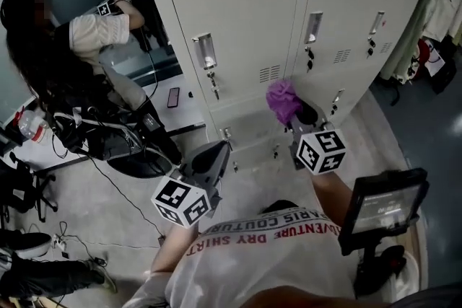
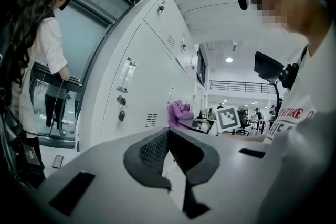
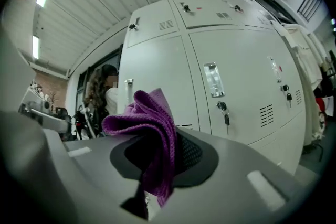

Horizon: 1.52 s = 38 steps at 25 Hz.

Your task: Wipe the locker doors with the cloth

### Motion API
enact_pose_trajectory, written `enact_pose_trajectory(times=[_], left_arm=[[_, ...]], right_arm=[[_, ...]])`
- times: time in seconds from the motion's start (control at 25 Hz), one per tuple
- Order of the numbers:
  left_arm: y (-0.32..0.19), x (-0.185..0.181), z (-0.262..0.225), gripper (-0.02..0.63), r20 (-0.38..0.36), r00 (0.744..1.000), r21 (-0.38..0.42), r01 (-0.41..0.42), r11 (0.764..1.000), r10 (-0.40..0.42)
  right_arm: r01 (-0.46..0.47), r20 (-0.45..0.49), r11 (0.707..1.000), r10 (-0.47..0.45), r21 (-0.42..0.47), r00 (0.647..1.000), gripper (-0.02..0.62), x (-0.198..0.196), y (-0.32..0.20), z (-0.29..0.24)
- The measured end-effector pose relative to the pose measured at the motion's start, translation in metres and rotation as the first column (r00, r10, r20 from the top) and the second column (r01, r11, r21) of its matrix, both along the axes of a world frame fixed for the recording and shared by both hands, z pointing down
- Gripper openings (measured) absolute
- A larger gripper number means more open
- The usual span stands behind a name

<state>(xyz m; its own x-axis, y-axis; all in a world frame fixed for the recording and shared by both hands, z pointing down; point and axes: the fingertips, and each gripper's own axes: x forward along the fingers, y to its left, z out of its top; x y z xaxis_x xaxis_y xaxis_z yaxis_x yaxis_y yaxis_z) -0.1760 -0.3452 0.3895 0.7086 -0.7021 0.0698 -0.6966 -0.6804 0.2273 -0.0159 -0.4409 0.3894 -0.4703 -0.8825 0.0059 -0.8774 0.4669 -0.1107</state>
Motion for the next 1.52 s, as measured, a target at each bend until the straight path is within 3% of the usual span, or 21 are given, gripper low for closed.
enact_pose_trajectory(times=[0.24, 0.52, 0.88, 1.04, 1.32, 1.52], left_arm=[[0.044, 0.026, -0.006, 0.002, 0.005, 1.0, 0.01, -0.031, 0.999, 0.031], [0.146, 0.083, -0.007, 0.002, 0.029, 1.0, 0.026, -0.012, 1.0, 0.011], [0.371, 0.261, 0.021, 0.002, 0.001, 1.0, 0.03, -0.022, 0.999, 0.022], [0.463, 0.316, 0.01, 0.002, 0.023, 0.999, 0.045, -0.034, 0.998, 0.033], [0.54, 0.344, -0.044, 0.002, 0.035, 0.997, 0.073, -0.065, 0.995, 0.062], [0.579, 0.354, -0.055, 0.002, 0.056, 0.992, 0.112, -0.115, 0.987, 0.109]], right_arm=[[0.095, -0.004, 0.995, -0.095, -0.016, 0.995, 0.066, 0.011, 0.088, -0.011], [0.195, -0.042, 0.98, -0.196, -0.028, 0.98, 0.067, 0.047, 0.206, -0.002], [0.273, -0.033, 0.96, -0.275, -0.065, 0.961, 0.067, 0.203, 0.438, 0.029], [0.322, -0.037, 0.943, -0.326, -0.083, 0.945, 0.067, 0.246, 0.518, 0.021], [0.374, -0.021, 0.927, -0.375, -0.037, 0.927, 0.067, 0.262, 0.605, -0.045], [0.348, 0.007, 0.935, -0.348, -0.063, 0.937, 0.066, 0.268, 0.652, -0.045]])
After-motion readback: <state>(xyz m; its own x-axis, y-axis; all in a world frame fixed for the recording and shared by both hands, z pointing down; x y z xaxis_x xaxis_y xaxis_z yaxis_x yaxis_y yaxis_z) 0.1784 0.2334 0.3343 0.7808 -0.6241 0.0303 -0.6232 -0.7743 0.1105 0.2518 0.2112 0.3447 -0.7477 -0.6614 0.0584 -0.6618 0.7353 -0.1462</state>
